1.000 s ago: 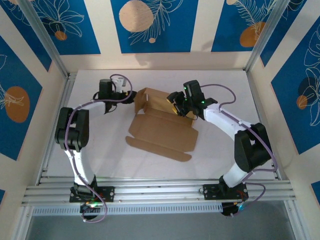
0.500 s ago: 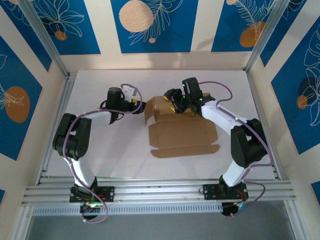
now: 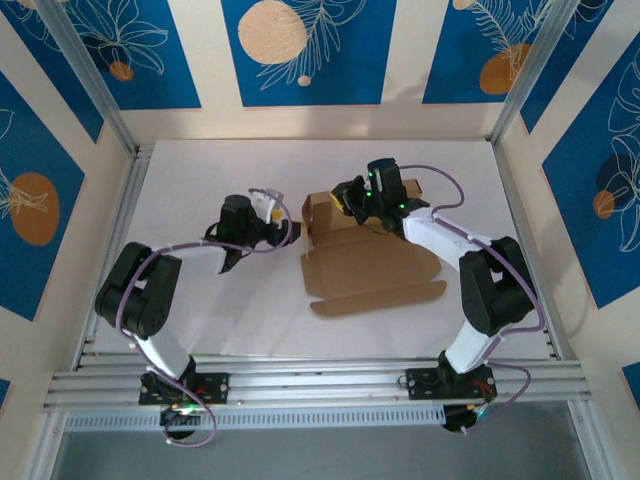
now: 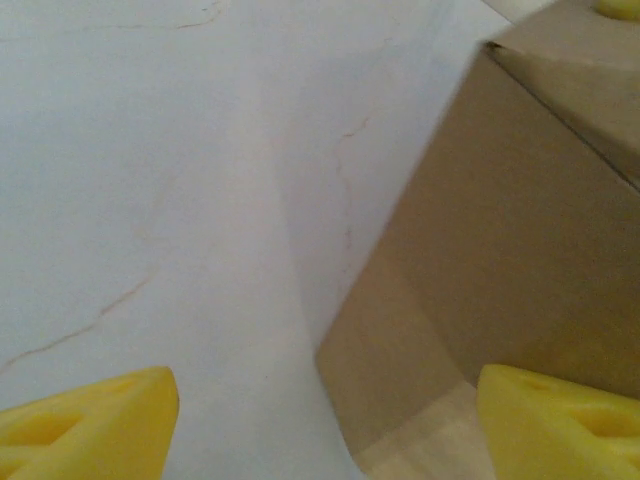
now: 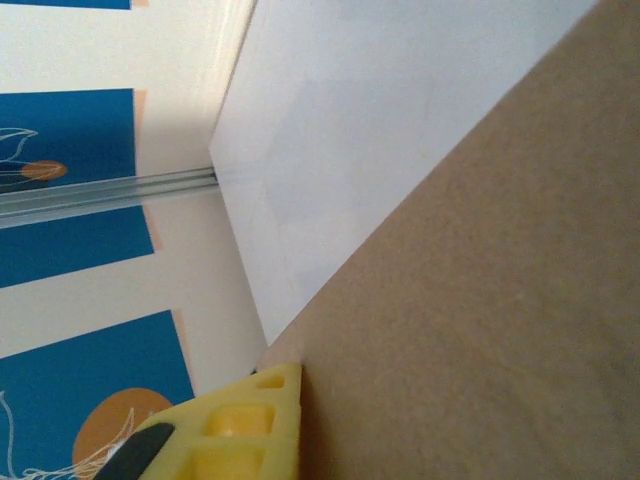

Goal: Fold the paper box

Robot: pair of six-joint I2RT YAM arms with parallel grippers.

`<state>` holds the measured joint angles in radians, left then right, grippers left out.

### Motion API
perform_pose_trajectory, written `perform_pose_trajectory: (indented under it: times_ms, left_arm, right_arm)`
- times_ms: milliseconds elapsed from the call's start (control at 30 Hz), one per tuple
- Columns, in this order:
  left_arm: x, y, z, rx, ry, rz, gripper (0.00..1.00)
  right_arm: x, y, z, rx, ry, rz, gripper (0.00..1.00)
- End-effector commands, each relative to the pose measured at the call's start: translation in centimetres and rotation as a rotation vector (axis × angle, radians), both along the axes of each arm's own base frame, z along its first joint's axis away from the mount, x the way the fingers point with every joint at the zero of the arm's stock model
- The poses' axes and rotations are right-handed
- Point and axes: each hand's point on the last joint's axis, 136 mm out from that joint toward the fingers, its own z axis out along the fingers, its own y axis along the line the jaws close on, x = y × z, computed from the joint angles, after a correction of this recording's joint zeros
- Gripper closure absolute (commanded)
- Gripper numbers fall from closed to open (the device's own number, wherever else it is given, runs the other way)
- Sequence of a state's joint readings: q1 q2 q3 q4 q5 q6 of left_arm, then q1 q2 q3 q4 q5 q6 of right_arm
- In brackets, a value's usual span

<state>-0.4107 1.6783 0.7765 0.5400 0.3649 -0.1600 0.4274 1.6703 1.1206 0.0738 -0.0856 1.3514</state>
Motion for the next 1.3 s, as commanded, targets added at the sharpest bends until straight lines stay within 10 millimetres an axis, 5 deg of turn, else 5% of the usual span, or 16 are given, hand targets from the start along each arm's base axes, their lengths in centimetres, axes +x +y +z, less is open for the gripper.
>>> perform_pose_trajectory:
  times_ms: [0, 133, 600, 1267]
  left_arm:
    - [-0.8, -0.6, 3.0, -0.041, -0.105, 0.016, 0.21]
    - [-2.0, -1.3, 3.1, -0.011, -0.144, 0.007, 0.18]
    - [-0.6, -5.1, 2.0, 0.110, -0.193, -0.053, 0.16]
    - [1.4, -6.6, 1.3, 0.256, -0.359, 0.158, 0.12]
  right_arm:
    - [-1.2, -1.4, -2.6, -0.034, 0.068, -0.043, 0.86]
    - [-1.5, -1.8, -2.5, -0.030, 0.046, -0.055, 0.88]
    - [-2.1, -1.7, -2.9, 0.026, 0.066, -0.041, 0.88]
    - [-2.9, -1.3, -3.6, 0.086, 0.136, -0.050, 0.89]
